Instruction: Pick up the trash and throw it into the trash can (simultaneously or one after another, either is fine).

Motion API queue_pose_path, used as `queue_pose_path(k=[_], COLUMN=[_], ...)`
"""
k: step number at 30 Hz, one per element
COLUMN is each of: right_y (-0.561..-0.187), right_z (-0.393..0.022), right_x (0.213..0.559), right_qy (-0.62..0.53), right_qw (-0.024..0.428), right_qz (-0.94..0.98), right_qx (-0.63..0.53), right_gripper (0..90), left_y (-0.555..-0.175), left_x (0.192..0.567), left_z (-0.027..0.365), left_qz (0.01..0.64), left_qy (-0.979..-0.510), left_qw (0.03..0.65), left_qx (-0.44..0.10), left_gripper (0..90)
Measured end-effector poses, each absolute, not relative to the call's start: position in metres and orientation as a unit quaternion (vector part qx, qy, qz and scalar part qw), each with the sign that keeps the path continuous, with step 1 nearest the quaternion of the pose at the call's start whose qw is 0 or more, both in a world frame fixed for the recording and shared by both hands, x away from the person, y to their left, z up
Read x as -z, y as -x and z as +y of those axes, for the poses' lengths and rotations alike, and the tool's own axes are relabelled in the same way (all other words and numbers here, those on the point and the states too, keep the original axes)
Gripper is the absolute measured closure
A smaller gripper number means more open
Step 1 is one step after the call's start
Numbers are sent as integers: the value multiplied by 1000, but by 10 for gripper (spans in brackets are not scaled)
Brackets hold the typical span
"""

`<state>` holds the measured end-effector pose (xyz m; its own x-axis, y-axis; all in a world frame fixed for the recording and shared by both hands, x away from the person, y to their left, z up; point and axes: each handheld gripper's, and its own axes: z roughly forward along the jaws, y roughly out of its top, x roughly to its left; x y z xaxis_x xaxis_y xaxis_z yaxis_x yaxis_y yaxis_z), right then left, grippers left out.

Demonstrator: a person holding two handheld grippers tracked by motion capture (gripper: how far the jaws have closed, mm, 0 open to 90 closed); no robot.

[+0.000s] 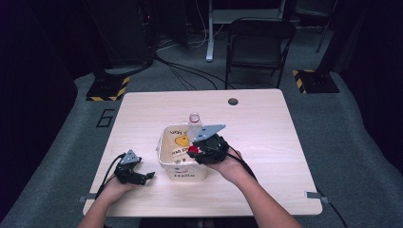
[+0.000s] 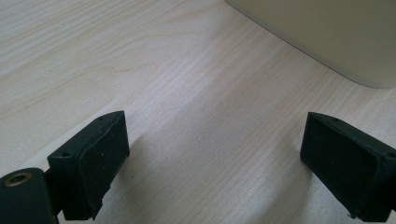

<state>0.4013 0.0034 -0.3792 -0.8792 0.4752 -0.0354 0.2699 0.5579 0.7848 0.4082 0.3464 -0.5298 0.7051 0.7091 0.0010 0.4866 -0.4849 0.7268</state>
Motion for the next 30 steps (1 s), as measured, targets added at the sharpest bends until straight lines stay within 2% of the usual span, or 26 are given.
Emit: queue_pose_path(k=[13, 30], right_y=[-399, -389], right_z=[-1, -39], right_x=[379, 366], right_qy=[-218, -249], right_qw=[132, 160], right_qz=[869, 849], right_qx=[-425, -437], right_gripper=[522, 497], left_y=[-408, -406], left_x=[529, 530], left_z=[346, 346], left_qz=[351, 353], left_qy=[-850, -849], left_qw=[363, 365], left_qx=[-153, -151], left_gripper=[77, 77])
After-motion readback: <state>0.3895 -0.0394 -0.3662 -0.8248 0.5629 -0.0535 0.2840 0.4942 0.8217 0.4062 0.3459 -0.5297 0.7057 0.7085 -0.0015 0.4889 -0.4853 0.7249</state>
